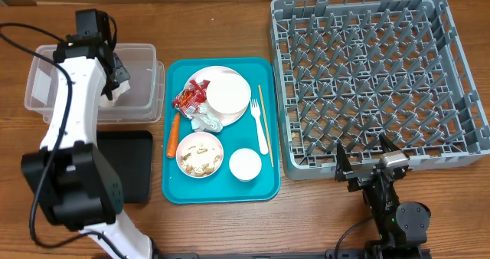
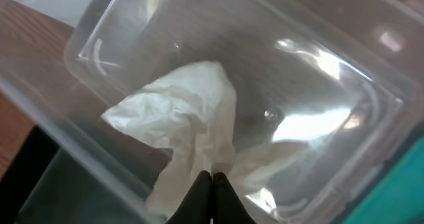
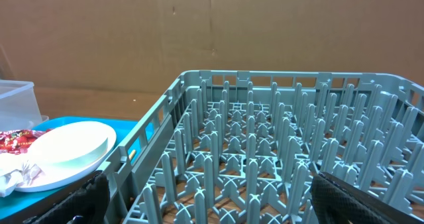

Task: Sort waste into correct bins and load items into the dishwasher
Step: 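Carry the tissue left and release it into the clear plastic bin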

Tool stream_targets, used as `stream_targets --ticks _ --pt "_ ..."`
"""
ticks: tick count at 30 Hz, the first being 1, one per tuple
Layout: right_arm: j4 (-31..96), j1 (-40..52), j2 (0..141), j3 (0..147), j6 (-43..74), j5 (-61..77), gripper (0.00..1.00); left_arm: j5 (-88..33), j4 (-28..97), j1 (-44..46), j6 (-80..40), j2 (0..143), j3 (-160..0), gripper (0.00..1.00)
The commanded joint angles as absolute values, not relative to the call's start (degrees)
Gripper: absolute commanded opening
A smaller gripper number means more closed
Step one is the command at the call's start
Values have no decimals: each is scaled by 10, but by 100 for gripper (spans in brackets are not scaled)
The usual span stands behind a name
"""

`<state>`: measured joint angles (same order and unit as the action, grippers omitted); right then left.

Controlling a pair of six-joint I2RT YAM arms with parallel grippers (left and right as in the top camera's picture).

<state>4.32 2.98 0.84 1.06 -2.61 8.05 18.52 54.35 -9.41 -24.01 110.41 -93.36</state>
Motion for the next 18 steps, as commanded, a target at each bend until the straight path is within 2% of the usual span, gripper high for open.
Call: stream_targets --ticks 1,9,18 --pt "40 27 3 4 -28 76 100 168 527 -103 -244 1135 -935 4" --pt "40 27 3 4 -28 76 100 89 492 -114 -197 1133 -944 4" --pt "40 27 3 4 -28 76 100 131 509 -117 -198 1136 -934 4"
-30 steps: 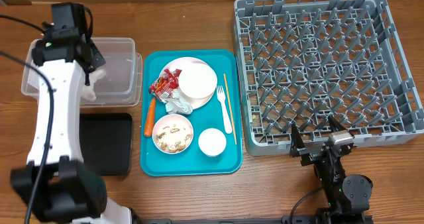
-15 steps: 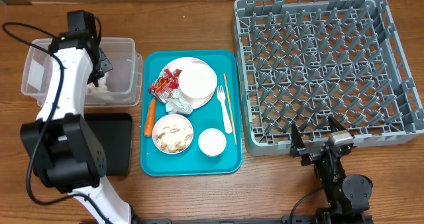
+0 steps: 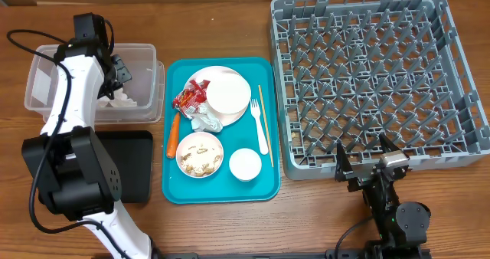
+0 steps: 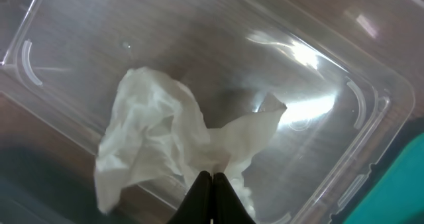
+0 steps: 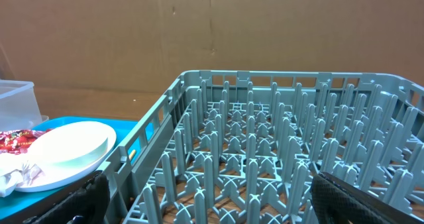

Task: Sort waste into correct bins and load items into the dishwasher
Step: 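Carry the tissue left and release it into the clear plastic bin, then move the left gripper back to the plate and grasp more tissue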

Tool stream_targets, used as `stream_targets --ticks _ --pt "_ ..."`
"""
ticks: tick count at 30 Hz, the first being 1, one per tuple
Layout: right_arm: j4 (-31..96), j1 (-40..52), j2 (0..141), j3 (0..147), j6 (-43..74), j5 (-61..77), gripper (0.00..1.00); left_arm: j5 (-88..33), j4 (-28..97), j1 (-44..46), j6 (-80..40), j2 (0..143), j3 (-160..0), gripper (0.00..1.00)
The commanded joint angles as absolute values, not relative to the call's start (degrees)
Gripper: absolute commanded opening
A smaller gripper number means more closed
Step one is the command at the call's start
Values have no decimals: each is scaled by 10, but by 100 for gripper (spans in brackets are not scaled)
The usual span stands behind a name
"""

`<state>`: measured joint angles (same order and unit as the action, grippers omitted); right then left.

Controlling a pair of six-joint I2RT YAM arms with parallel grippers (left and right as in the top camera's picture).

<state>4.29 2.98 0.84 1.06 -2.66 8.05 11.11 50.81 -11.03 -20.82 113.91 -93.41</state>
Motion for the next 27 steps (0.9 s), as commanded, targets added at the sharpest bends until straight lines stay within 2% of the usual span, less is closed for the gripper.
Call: stream_targets --ticks 1,4,5,6,8,13,17,27 --pt "40 27 3 4 -28 76 100 142 509 -117 -199 1137 -930 4" --pt "40 27 3 4 -28 76 100 154 504 -117 -199 1138 -916 5" --pt "40 27 3 4 -28 76 100 154 502 -117 -199 1138 -912 9" --pt "40 27 3 4 -28 76 100 154 502 -117 -199 1138 -910 20" --pt "40 27 3 4 -28 76 100 152 503 -117 -199 1138 -910 49" --pt "40 27 3 4 -28 76 100 141 511 -117 -192 1136 -927 71" --pt "40 27 3 4 -28 76 100 110 548 -115 -192 1134 -984 77" --pt "40 27 3 4 -28 76 100 104 700 -72 -190 1115 -1202 81"
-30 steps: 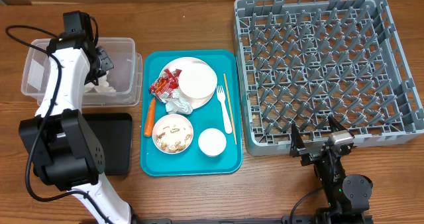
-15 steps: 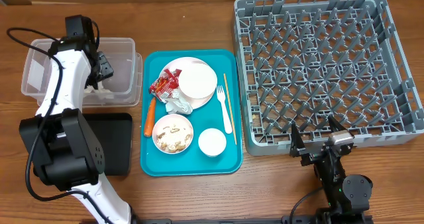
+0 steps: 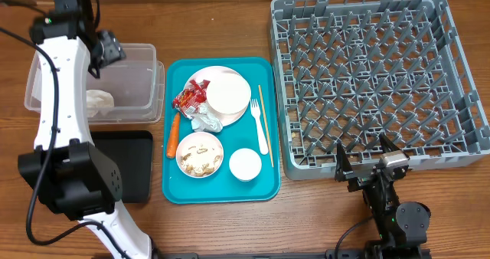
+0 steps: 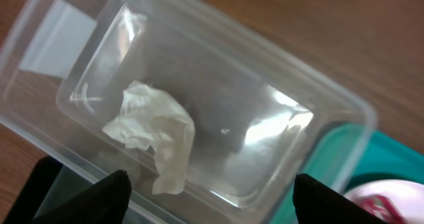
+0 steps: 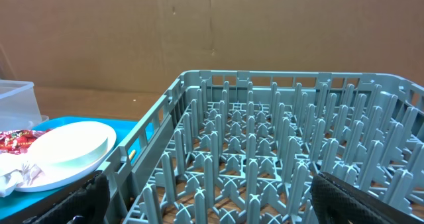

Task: Sort waste into correct bins and load items into the dishwasher
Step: 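Move the left gripper back to the plate and grasp more tissue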

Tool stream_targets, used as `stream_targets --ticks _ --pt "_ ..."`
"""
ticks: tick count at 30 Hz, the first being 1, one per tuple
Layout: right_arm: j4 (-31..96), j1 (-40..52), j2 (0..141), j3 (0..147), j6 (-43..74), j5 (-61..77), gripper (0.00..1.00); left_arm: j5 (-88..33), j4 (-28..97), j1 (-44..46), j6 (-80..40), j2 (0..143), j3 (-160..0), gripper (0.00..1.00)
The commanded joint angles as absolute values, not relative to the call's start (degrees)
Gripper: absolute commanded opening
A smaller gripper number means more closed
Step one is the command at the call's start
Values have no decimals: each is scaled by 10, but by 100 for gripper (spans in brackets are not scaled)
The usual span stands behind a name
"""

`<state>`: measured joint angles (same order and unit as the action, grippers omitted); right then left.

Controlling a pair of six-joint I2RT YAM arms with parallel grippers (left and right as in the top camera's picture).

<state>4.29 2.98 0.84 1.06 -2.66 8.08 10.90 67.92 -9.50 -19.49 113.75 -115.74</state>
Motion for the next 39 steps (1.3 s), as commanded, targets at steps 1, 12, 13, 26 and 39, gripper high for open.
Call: stream_targets --ticks 1,12,13,26,39 --pt "40 27 3 4 -28 76 100 101 712 -65 -190 1112 -1212 82" --pt "40 27 3 4 -28 76 100 -78 841 27 -178 1103 -1208 100" --pt "40 27 3 4 -28 76 100 -78 847 37 -178 1103 -1206 100" --pt "40 27 3 4 -28 76 100 -9 861 193 -185 1104 -1201 93" --pt "40 27 3 4 -28 76 100 6 854 267 -208 1162 -1200 93"
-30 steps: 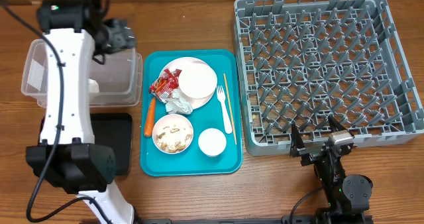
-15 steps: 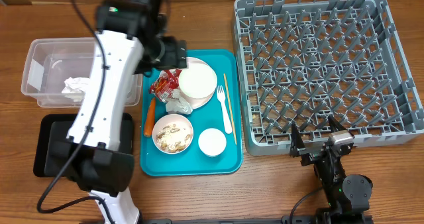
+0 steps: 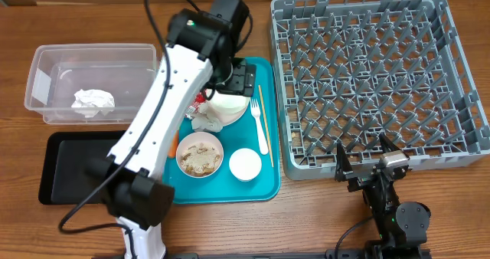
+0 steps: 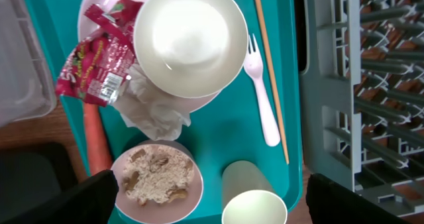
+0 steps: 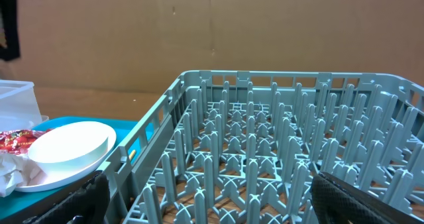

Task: Sort waste into correct bins and load items into the dishwasher
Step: 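Move the left gripper back to the plate and grasp more tissue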

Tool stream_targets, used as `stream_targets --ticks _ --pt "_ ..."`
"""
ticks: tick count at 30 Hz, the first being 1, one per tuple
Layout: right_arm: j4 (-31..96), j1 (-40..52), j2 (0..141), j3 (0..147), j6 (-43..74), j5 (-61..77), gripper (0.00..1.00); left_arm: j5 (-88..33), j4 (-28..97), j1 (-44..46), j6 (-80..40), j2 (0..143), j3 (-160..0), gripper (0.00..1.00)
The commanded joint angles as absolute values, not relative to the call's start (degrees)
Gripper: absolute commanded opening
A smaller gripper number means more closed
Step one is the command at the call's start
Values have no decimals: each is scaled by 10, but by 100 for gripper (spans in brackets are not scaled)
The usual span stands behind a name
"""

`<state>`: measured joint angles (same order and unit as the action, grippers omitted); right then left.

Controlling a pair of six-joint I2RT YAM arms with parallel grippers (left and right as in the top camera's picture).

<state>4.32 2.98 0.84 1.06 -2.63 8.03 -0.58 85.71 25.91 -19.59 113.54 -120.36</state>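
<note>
My left gripper (image 3: 233,81) hangs open and empty over the teal tray (image 3: 264,175); in its wrist view the fingers (image 4: 66,201) frame the tray's contents. On the tray lie a white bowl (image 4: 190,38) on a pink plate, a red wrapper (image 4: 93,65), a crumpled napkin (image 4: 152,108), a carrot (image 4: 98,141), a bowl of food (image 4: 158,181), a cup (image 4: 252,197), a white fork (image 4: 260,98) and a chopstick (image 4: 271,78). My right gripper (image 3: 373,163) rests open at the front edge of the grey dish rack (image 3: 375,75).
A clear bin (image 3: 46,75) at the left holds a crumpled white napkin (image 3: 93,99). A black bin (image 3: 69,171) sits in front of it. The rack's tines (image 5: 265,158) fill the right wrist view.
My left gripper was open above the clear bin and now is open over the teal tray. The napkin lies in the clear bin. The right arm has not moved.
My left gripper was shut on a white napkin inside the clear bin at the first two moments. Then it stood open above the bin with the napkin lying inside. Now it is over the tray, empty. The right gripper stayed open by the rack throughout.
</note>
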Motion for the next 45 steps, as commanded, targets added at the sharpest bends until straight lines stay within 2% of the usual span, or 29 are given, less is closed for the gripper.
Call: stream_targets --ticks 1,4,18,24,31,37,45 --pt "40 27 3 4 -28 76 100 6 854 267 -208 1168 -1200 93" --pt "40 27 3 4 -28 76 100 6 855 269 -215 1191 -1200 96" --pt "40 27 3 4 -28 76 100 7 831 269 -219 1221 -1200 96" --pt "40 27 3 4 -28 76 100 10 825 270 -235 1224 -1200 92" --pt "40 27 3 4 -28 76 100 133 872 269 -322 1225 -1188 91" --pt "40 27 3 4 -28 76 100 110 893 272 -255 1225 -1166 95" --pt "40 27 3 4 -28 76 100 118 861 267 -203 1225 -1072 93"
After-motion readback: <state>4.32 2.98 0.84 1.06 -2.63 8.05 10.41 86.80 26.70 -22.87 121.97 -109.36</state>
